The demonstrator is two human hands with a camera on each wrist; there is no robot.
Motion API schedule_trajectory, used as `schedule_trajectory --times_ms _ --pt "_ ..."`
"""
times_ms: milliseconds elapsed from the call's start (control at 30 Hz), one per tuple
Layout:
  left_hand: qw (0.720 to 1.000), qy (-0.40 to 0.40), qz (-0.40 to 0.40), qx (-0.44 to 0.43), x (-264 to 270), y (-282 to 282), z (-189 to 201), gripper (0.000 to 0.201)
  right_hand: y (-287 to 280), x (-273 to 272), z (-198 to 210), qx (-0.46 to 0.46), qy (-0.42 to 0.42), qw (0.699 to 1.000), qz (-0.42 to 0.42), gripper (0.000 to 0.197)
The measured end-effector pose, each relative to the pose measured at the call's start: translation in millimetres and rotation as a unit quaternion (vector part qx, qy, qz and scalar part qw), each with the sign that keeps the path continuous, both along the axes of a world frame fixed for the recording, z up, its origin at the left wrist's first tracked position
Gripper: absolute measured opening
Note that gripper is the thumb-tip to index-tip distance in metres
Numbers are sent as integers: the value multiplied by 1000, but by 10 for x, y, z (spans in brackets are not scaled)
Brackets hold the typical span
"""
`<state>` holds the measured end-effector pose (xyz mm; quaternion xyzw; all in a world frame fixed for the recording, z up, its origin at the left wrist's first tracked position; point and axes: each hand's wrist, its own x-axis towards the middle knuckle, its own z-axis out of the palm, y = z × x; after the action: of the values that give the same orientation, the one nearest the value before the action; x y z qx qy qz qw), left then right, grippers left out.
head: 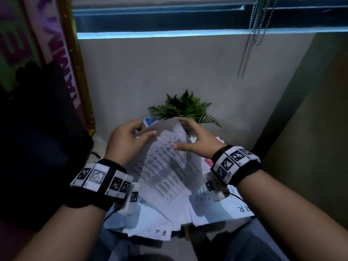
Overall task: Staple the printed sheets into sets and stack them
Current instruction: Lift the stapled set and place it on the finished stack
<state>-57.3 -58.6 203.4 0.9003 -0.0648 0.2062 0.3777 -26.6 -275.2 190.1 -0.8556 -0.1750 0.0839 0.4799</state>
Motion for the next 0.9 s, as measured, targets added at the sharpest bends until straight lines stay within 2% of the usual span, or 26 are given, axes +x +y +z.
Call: schedule_trajectory --times_ms 67,133,167,233,300,333,367,400,433,467,500,567,633,767,833,900 --pt "998 -5 -62 -5 -47 8 124 23 158 -32 13 29 20 999 -7 63" --pt "994 -14 -100 50 -102 51 180 25 232 -59 22 55 3 998 -35 36" --pt "992 -12 -94 87 -140 81 201 29 243 -85 34 67 0 997 -47 23" --pt "992 -33 -27 119 -235 191 249 38 223 -118 24 118 19 991 -68 13" --pt "988 -84 96 82 -319 370 187 56 161 -149 19 164 27 982 -89 19" --pt "984 -97 146 16 -341 463 121 70 128 -168 32 179 25 979 -96 22" --pt "981 -78 158 -81 -357 536 48 83 98 -190 47 199 26 975 -99 23" --pt "972 -22 125 -197 -374 567 -6 93 74 -216 70 217 30 971 -97 23" --pt "950 55 73 -299 -381 570 -76 95 60 -233 82 233 30 968 -93 24" --pt "923 126 20 -363 -387 545 -144 84 55 -253 96 244 30 965 -93 25" --pt "908 161 -11 -386 -399 492 -180 65 64 -271 103 259 26 961 -95 26" --pt "920 135 16 -367 -405 358 -196 32 109 -292 105 291 11 950 -115 25" --pt "929 74 68 -357 -395 256 -174 23 161 -319 125 319 -14 936 -146 21" --pt "934 -15 59 -353 -385 156 -122 29 206 -340 45 343 -60 910 -224 13" --pt "941 6 52 -335 -421 94 -178 38 216 -356 -102 326 -40 916 -229 34" --pt "947 71 60 -308 -450 32 -349 51 228 -388 -278 253 -7 943 -214 46"
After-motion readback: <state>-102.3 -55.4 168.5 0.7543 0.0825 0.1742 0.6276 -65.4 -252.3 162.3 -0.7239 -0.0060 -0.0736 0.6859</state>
